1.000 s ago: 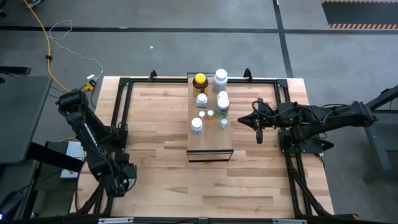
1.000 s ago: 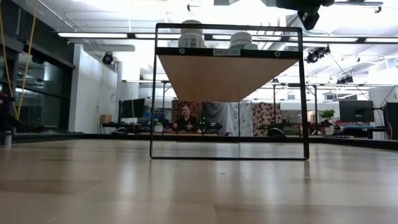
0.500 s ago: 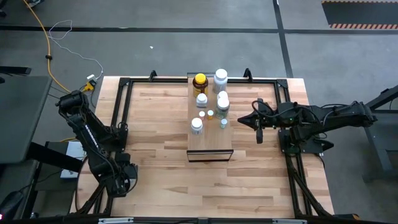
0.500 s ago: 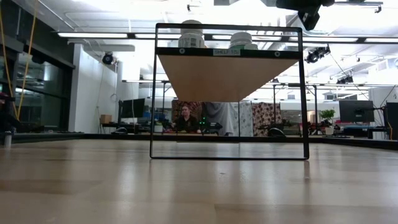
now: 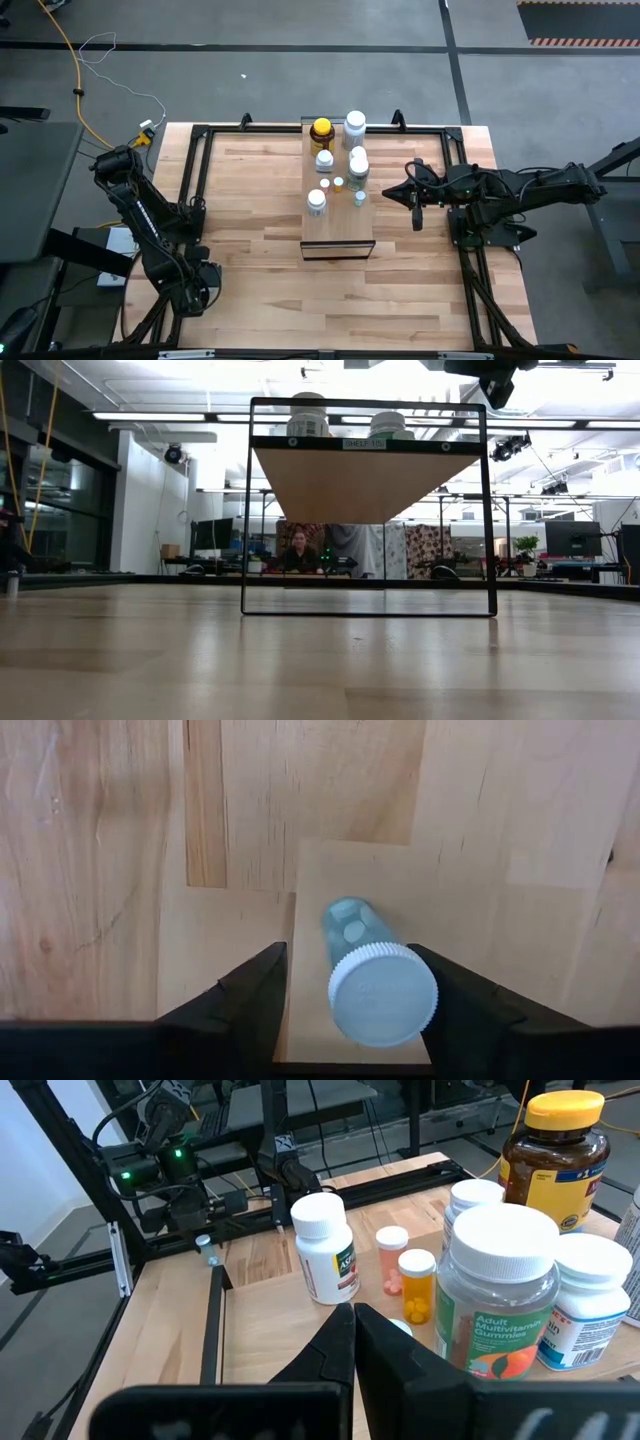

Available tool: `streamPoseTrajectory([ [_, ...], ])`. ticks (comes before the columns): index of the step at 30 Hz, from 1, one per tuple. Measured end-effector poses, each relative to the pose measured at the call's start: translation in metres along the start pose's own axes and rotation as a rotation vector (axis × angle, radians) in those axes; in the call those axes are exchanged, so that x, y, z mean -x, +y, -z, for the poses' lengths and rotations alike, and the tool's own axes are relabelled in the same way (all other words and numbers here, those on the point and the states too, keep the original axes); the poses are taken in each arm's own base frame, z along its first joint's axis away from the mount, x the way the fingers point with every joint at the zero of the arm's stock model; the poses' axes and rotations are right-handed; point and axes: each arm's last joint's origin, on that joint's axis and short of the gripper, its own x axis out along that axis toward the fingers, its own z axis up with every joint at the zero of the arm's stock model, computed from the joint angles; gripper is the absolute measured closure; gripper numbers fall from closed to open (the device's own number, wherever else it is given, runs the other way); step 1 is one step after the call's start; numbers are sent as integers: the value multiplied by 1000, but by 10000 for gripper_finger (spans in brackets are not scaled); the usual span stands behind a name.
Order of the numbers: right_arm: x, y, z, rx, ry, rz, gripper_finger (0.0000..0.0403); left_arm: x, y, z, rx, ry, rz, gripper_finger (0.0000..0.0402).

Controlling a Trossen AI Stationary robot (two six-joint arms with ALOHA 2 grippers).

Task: Pick and place medicine bottles onto shelf by color
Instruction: Put the light blue pill bottle on the shelf

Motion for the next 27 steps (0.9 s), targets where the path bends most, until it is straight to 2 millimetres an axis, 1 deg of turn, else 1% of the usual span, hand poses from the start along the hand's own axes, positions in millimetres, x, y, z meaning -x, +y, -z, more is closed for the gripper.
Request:
streamPoseTrajectory([
  [12, 0, 0, 2, 3, 17, 4, 403, 0, 0, 0, -1, 0, 1, 250],
  [16, 0, 0, 2, 3, 17, 4, 403, 1, 0, -2, -37, 10, 11, 264],
  [21, 0, 0, 2, 3, 16, 6, 403, 7, -1, -11, -75, 33, 31, 284],
  [27, 0, -1, 1, 7, 10, 31, 403, 17, 0, -28, -115, 40, 56, 297],
])
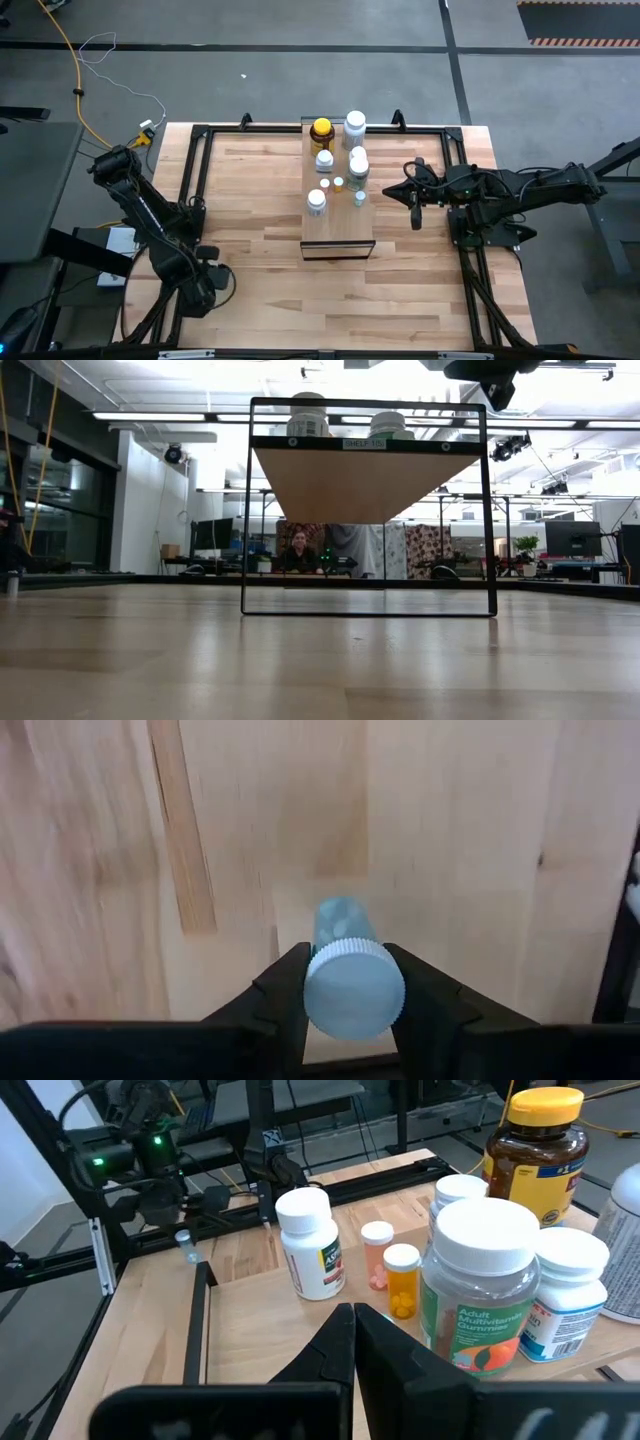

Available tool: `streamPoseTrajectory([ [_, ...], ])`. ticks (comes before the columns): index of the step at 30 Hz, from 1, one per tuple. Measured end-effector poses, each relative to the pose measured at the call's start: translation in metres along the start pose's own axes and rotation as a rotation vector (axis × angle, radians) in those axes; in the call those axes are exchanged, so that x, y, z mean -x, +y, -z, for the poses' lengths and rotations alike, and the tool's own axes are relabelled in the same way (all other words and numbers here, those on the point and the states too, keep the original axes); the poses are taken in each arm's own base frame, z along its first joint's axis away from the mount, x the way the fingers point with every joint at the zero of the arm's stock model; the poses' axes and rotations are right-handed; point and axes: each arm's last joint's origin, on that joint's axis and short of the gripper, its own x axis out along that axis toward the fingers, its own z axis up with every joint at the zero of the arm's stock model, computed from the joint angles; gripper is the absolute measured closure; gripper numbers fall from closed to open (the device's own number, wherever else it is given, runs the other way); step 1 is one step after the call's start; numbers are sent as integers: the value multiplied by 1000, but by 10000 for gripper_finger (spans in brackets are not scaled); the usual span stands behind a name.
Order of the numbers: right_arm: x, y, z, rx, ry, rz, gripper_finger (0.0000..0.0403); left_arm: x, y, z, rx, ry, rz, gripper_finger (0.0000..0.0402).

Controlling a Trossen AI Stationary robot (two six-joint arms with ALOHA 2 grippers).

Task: Pick and place medicine bottles onto shelf by color
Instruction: Put the light blue pill bottle on the shelf

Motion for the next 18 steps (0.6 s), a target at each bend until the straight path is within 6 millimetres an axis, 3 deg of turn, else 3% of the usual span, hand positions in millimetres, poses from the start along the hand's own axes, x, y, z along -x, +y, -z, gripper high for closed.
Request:
streamPoseTrajectory([
  [10, 0, 0, 0, 0, -3, 13, 403, 25, 10, -37, -48, -63, 26, 295],
  [18, 0, 0, 0, 0, -3, 13, 403, 78, 22, -78, -43, -171, 57, 295],
])
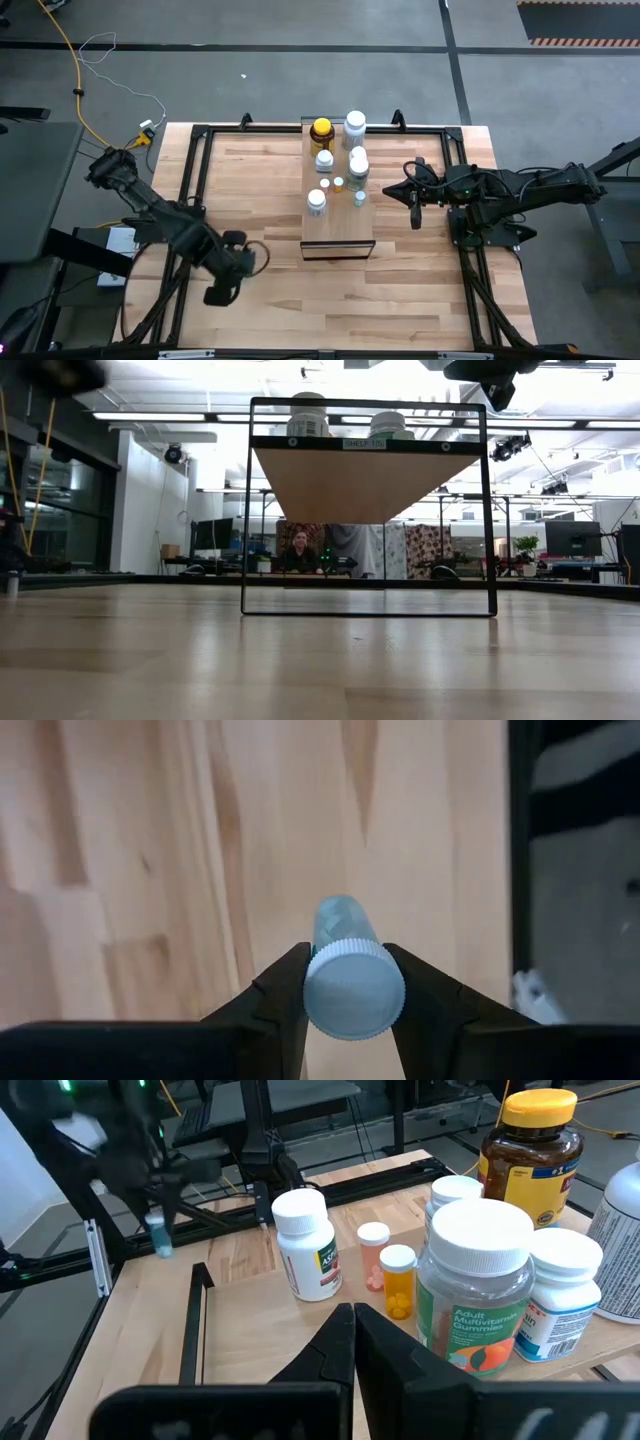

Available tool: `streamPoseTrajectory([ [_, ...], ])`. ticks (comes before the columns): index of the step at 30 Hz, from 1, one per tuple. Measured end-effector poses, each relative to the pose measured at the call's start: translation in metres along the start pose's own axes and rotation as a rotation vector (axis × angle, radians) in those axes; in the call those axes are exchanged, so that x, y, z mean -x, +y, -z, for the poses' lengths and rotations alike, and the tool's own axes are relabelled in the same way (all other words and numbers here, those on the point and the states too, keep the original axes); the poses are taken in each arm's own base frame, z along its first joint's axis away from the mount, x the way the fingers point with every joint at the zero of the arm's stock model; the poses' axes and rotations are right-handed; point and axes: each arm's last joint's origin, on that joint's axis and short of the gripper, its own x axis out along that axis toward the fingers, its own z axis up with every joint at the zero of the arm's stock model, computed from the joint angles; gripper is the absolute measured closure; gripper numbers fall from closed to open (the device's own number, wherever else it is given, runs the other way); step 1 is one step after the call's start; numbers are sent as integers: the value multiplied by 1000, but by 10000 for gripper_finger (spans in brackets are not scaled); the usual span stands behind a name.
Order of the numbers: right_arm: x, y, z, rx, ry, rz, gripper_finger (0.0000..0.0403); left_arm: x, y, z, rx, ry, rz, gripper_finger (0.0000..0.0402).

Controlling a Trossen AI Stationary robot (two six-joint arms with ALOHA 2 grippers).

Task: Pick and place medicine bottles onto shelf by color
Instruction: Put the light blue pill bottle on the shelf

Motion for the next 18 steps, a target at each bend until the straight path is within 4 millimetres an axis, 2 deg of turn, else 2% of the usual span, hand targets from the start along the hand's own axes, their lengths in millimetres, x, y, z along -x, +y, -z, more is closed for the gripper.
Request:
streamPoseTrajectory([
  [6, 0, 0, 0, 7, 0, 0, 403, 60, 16, -41, 48, -166, 26, 295],
  [12, 0, 0, 0, 11, 0, 0, 403, 123, 37, -70, 96, -399, -57, 295],
  [15, 0, 0, 0, 15, 0, 0, 403, 144, 44, -86, 75, -464, -125, 295],
  [18, 0, 0, 0, 14, 0, 0, 403, 152, 49, -107, 14, -458, -180, 296],
])
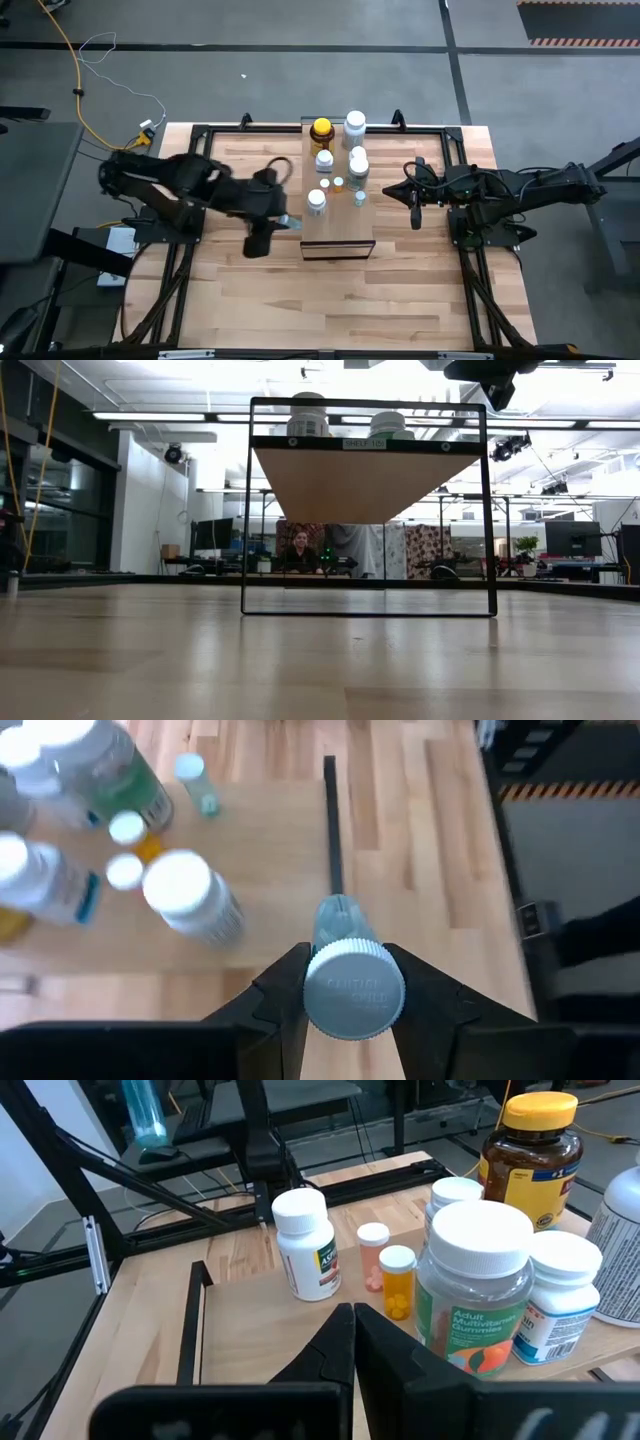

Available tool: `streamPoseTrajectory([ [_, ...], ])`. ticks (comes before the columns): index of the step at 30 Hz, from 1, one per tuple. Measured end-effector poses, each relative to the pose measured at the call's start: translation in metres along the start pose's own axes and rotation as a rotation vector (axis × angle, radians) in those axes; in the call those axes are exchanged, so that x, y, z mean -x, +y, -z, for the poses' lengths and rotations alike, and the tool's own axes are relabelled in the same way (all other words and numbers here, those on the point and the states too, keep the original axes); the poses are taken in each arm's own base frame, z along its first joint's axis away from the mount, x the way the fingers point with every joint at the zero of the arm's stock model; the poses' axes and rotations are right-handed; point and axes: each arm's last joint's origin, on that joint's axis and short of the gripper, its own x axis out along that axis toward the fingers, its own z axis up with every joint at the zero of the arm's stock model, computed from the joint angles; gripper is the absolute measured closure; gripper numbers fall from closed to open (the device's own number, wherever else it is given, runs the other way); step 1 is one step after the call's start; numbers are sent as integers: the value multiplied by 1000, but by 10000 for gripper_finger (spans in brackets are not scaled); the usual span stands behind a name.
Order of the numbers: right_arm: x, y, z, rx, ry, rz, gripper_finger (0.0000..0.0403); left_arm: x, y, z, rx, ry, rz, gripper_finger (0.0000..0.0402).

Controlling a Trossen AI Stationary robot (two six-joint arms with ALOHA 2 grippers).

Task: Pick and place medicine bottles onto shelf by color
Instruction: Put the light blue pill bottle on the shelf

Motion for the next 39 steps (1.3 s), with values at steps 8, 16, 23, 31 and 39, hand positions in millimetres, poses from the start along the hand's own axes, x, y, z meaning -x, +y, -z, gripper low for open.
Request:
streamPoseTrajectory([
  [8, 0, 0, 0, -25, 3, 1, 403, -49, 1, -39, -145, 196, -68, 296],
  [16, 0, 0, 0, -28, 3, 0, 403, -107, -2, -40, -195, 395, -94, 295],
  [23, 0, 0, 0, -33, 3, 0, 403, -137, 0, -39, -197, 442, -129, 295],
  [31, 0, 0, 0, -35, 3, 1, 403, -143, 5, -42, -439, 441, -69, 295],
  [39, 0, 0, 0, -32, 3, 1, 403, -145, -1, -45, -924, 413, 29, 295],
])
